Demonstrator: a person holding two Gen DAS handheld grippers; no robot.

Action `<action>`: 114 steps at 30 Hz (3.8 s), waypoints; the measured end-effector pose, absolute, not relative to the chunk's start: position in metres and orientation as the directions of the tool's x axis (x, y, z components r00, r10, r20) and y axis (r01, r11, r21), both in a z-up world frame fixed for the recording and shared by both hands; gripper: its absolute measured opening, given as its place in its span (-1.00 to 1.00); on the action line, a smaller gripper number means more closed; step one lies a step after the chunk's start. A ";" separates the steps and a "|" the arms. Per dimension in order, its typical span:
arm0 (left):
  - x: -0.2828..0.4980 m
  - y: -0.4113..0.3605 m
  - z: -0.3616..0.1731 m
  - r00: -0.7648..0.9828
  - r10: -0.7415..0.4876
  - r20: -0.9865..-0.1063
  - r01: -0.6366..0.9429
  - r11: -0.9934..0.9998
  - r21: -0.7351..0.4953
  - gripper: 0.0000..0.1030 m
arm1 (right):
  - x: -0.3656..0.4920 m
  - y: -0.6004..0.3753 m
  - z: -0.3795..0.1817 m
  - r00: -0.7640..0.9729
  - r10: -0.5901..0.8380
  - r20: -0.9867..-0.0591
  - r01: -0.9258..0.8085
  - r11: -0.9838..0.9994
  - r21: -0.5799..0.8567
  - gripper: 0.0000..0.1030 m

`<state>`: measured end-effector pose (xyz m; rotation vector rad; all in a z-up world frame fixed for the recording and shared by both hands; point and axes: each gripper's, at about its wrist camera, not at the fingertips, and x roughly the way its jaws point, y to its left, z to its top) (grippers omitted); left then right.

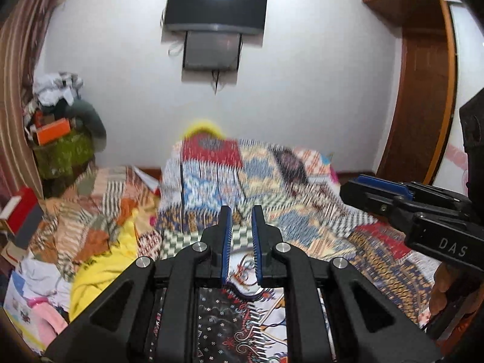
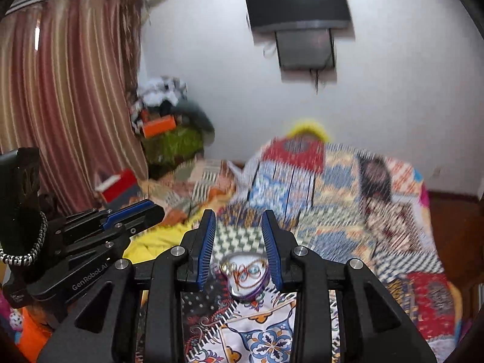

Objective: Organize jewelry

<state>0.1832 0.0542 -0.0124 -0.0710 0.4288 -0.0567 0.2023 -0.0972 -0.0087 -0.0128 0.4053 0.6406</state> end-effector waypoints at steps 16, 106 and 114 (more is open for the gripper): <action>0.048 0.025 0.044 0.992 0.063 -0.108 -0.063 0.998 0.003 0.49 | 0.103 -0.123 0.023 0.881 0.462 -0.100 -0.461 0.887 0.033 0.56; 0.037 0.023 0.028 0.985 0.093 -0.147 -0.102 0.993 -0.051 0.99 | 0.093 -0.135 0.012 0.892 0.422 -0.165 -0.423 0.906 0.030 0.99; 0.039 0.024 0.026 0.984 0.089 -0.157 -0.098 0.994 -0.051 0.99 | 0.094 -0.135 0.011 0.892 0.420 -0.166 -0.421 0.907 0.033 0.99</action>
